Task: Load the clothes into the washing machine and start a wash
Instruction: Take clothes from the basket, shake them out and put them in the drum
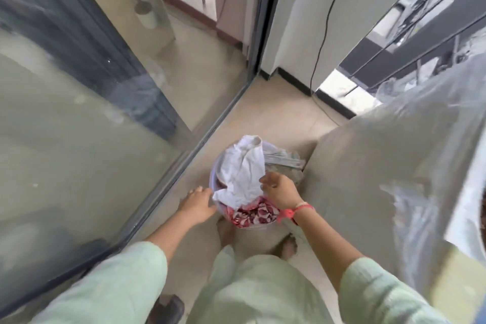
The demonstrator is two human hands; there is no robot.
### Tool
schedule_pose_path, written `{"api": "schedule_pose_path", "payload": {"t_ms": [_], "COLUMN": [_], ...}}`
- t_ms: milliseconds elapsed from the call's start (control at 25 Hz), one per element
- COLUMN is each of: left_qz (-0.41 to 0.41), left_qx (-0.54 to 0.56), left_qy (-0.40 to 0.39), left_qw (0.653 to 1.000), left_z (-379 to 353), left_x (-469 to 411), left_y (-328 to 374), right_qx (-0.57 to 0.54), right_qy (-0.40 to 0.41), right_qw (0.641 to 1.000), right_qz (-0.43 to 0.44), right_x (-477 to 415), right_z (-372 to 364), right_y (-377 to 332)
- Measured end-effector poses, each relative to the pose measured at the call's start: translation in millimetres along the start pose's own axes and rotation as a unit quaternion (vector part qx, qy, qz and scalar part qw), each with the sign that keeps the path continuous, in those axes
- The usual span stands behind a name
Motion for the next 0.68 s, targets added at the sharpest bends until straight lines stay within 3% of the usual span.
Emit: {"api": "schedule_pose_path", "payload": {"t_ms": [120, 200, 280, 360, 480, 560, 680], "left_qz": [-0.016, -0.012, -0.062, -0.133, -0.159, -0.160, -0.163], "left_qx": [-0.074, -0.102, -0.135, -0.207, -0.311, -0.296, -0.154], "left_qy": [0.001, 0.013, 0.043, 0.011, -0.048, -0.056, 0.052], "left_qw": [0.997, 0.995, 0.988, 0.969, 0.936, 0.940, 0.973], "left_z": [-13.9, -35.2, -59.4, -86.8, -119.7, -128.6, -127.1], "left_x": [-48.1, -74.8, -102.8, -132.7, -167.2, -171.3, -140.7], "left_y": [-26.7, -43.7, -52.9, -57.3, -73.7, -81.6, -79.4], "right_qx": [0.103, 0.108, 0.089, 0.082, 0.092, 0.139, 0.087], "right_qy": [-0.003, 0.014, 0.040, 0.086, 0.156, 0.221, 0.261], "right_qw": [0.992, 0.989, 0.990, 0.987, 0.966, 0.950, 0.960], "right_qz": [-0.078, -0.097, -0.099, -0.104, -0.184, -0.171, -0.058], "right_x": [-74.8, -116.7, -161.6, -209.8, -271.2, -284.4, -250.3], "right_z": [-47.3, -73.1, -94.3, -109.9, -124.1, -122.0, -109.8], "right_y": [26.5, 36.8, 39.1, 36.6, 38.2, 43.7, 47.2]}}
Point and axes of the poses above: each hand's wrist, its own x-axis away from the middle knuckle, its own z-axis out of the back of the hand, y = z × x, the point moved 3 cm from there along -x, towards the middle knuckle, and after that the axes turned 14 degrees about -z, right-handed, at the moved point
